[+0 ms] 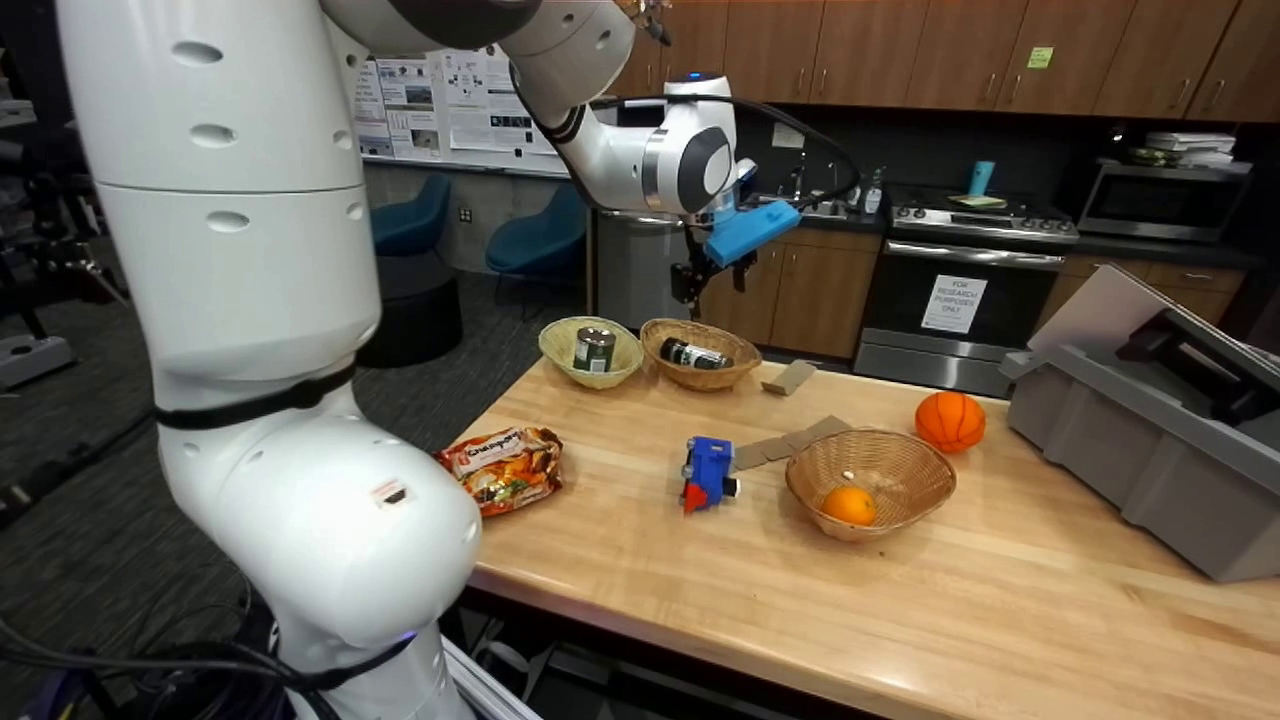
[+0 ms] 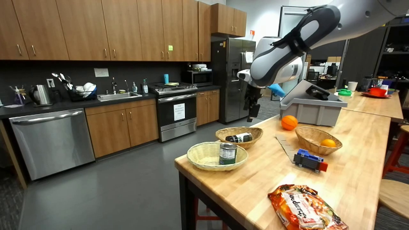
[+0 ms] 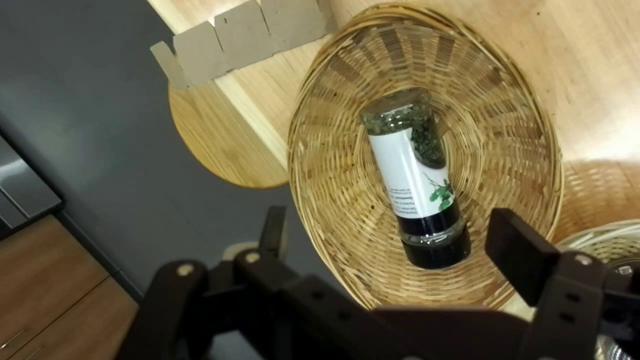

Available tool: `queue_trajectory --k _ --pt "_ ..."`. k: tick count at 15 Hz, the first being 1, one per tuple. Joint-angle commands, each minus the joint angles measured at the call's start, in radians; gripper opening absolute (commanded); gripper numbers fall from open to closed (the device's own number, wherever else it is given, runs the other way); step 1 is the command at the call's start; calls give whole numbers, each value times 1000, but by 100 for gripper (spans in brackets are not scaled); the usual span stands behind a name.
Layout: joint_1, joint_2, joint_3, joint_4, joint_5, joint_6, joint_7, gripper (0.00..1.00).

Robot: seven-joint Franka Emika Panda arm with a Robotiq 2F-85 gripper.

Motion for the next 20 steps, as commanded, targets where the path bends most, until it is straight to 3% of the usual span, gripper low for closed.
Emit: queue_trajectory --k 1,12,18,20 --pt "9 -35 9 -69 -29 35 53 100" --pt "38 23 25 -63 -243 24 180 100" --pt "36 64 23 13 -292 12 185 100" --pt "29 73 26 36 -258 23 173 100"
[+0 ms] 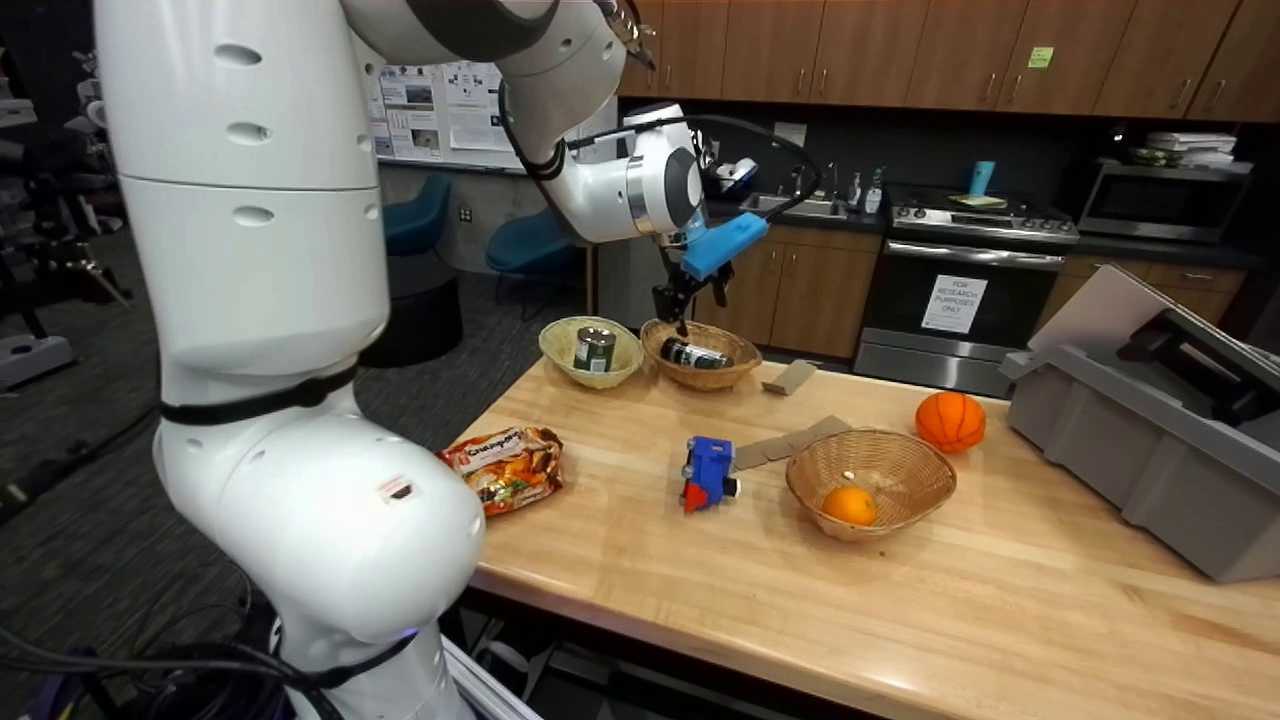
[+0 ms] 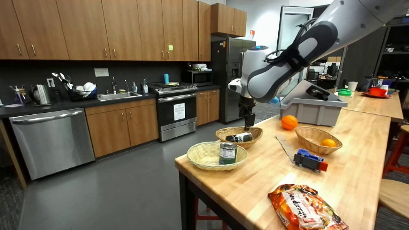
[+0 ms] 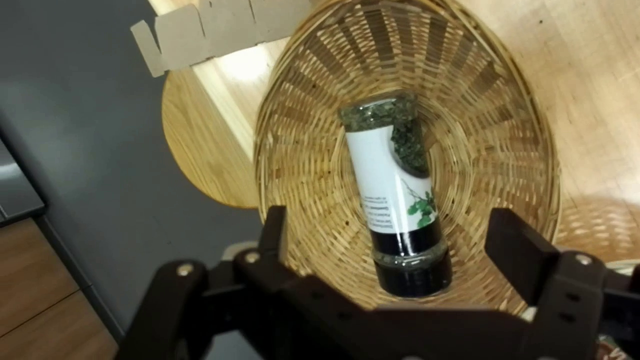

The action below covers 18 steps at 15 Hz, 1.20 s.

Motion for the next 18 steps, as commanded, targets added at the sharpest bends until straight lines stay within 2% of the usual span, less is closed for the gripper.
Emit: queue_trajectory --k 1,12,18 --pt "-9 24 1 57 19 -2 2 100" --pt "-43 97 -1 65 65 -16 -19 100" --pt "-43 142 0 95 53 -17 -12 100"
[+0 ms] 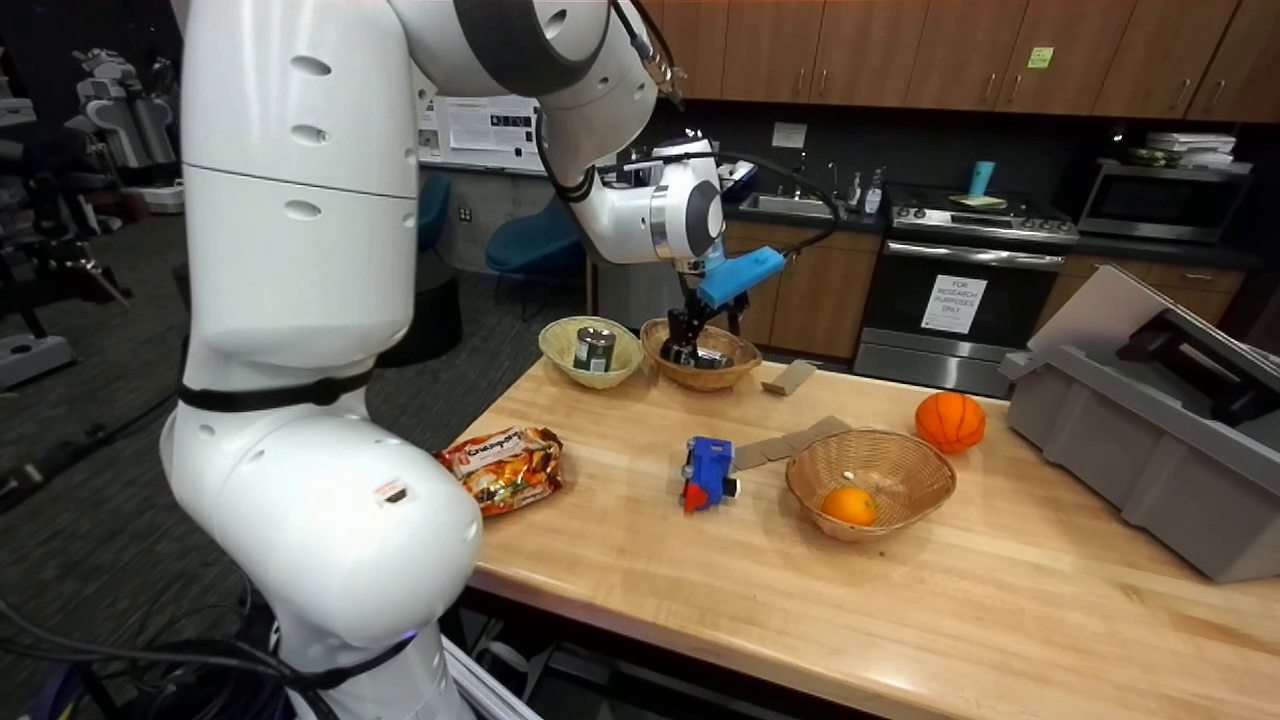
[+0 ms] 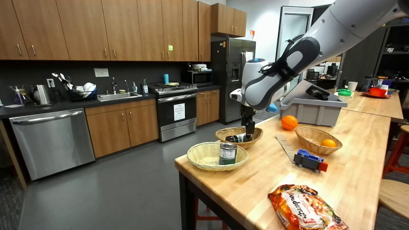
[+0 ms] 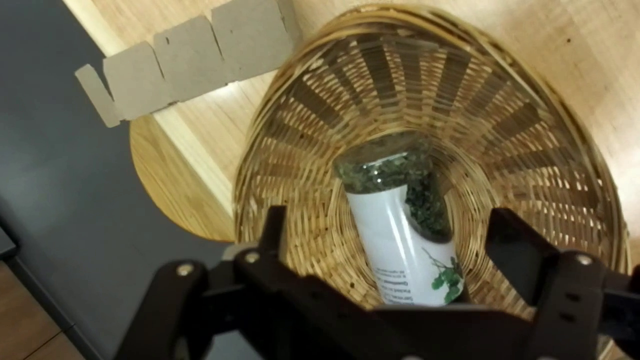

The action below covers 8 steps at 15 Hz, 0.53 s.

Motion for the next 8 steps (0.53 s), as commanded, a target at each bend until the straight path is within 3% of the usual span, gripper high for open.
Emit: queue_trajectory --k 1,8 --pt "-6 29 6 40 2 -13 -8 100" --pt "4 87 23 84 -1 -14 -4 100"
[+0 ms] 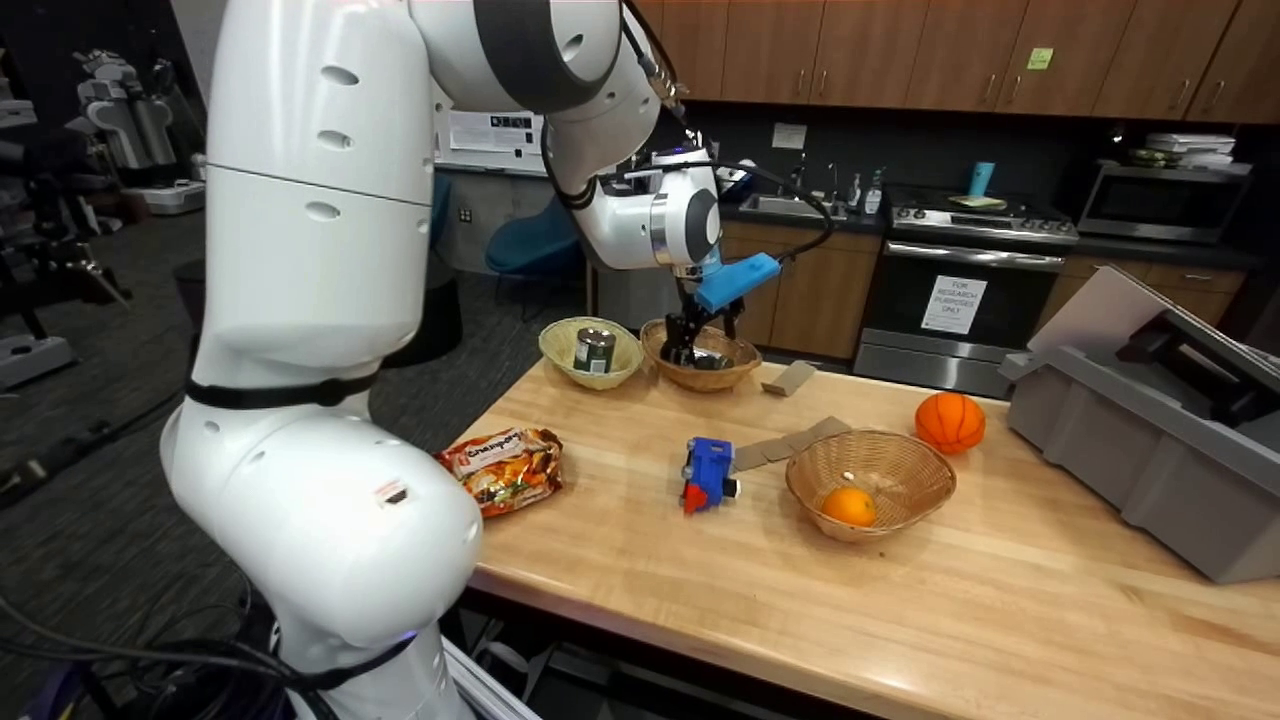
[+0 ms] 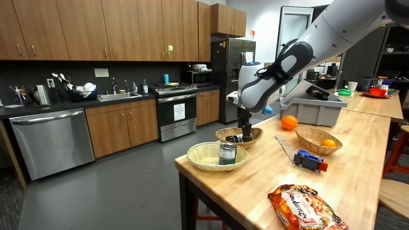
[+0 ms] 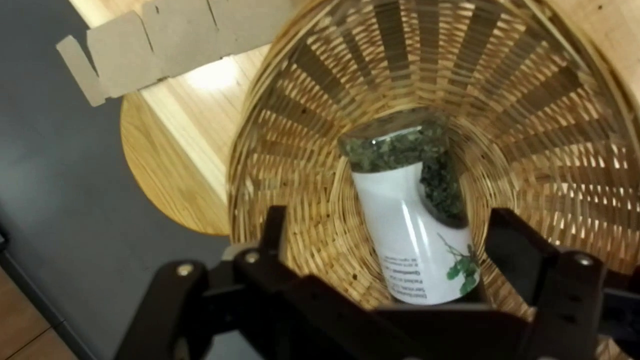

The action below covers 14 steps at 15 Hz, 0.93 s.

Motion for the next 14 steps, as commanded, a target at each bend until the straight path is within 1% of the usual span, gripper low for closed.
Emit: queue_trajectory --k 1,9,10,11,12,13,14 --pt "3 46 9 49 -3 -13 -1 100" --pt "5 106 7 95 -12 -9 14 100" --pt "5 109 6 97 -15 -9 16 97" --pt "4 112 4 99 -17 -9 17 76" --pt "4 111 2 97 -20 -4 19 72" --pt "3 111 0 99 -22 -3 20 71" --pt "2 106 -1 94 -23 -1 20 65"
